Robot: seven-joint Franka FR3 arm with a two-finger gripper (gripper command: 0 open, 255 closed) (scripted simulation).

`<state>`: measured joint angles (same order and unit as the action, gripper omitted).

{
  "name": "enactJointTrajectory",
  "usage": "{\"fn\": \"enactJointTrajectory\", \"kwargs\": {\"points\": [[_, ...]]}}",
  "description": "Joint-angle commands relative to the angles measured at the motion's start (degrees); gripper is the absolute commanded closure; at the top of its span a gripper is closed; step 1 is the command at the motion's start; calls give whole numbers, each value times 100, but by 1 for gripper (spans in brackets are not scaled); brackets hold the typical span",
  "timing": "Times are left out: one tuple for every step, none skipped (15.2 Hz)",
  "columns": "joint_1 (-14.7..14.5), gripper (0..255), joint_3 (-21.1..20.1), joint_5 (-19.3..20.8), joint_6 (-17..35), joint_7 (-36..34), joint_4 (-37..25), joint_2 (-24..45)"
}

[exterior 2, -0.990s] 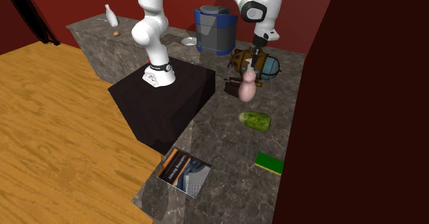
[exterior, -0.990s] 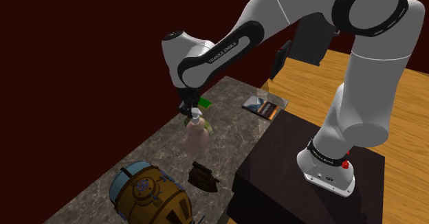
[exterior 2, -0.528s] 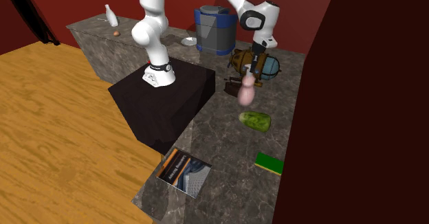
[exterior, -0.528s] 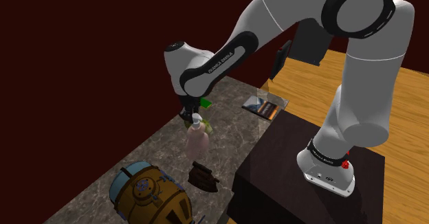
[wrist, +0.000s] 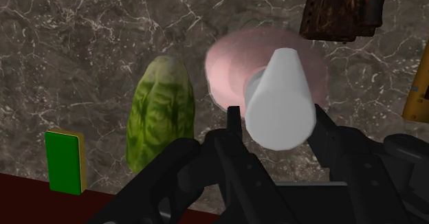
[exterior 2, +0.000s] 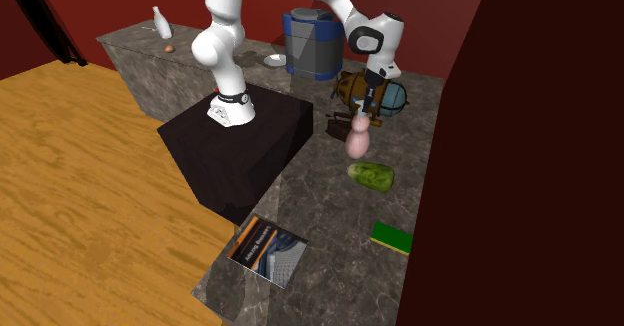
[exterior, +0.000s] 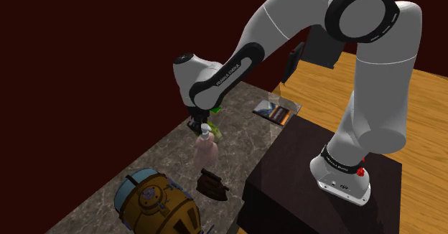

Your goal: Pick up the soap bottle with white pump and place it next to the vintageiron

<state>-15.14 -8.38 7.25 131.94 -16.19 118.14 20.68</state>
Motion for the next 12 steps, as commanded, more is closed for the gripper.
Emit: {"fn": "enactJointTrajectory", "kwargs": {"points": [[0, 255, 0, 1, 10, -1, 1, 0], [0, 255, 0, 1, 10, -1, 1, 0], [0, 255, 0, 1, 10, -1, 1, 0], [0, 255, 0, 1, 10, -1, 1, 0], [0, 255, 0, 1, 10, -1, 1, 0], [0, 0, 1, 1, 11, -1, 4, -2], [0, 0, 1, 1, 12, -1, 5, -2], [1, 0, 1, 2, 12, 0, 4, 0], [1, 0, 1, 2, 12, 0, 3, 0], [1, 0, 1, 2, 12, 0, 3, 0], [0, 0, 0, 1, 10, -1, 1, 0], [5, 0, -17, -32, -158, 21, -54, -114]]}}
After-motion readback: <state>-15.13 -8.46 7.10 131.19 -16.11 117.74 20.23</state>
